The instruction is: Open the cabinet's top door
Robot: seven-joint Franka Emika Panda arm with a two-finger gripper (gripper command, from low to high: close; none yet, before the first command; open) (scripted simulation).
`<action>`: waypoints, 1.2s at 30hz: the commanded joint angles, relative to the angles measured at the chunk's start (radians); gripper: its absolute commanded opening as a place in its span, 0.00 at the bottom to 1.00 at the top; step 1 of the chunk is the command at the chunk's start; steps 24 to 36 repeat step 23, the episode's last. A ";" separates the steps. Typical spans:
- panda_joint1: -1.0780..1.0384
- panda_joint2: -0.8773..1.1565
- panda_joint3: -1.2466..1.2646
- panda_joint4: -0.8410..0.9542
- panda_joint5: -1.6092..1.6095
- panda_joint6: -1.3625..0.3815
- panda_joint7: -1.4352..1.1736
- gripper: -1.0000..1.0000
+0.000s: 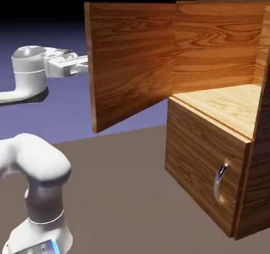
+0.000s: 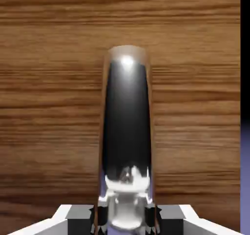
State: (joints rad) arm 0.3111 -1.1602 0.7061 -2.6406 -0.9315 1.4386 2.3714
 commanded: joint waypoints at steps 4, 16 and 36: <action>-0.127 0.089 0.144 0.139 0.092 -0.124 0.024 0.00; -0.560 0.214 0.498 0.547 0.246 -0.417 0.032 0.00; -0.771 0.203 0.630 0.734 0.287 -0.529 -0.003 1.00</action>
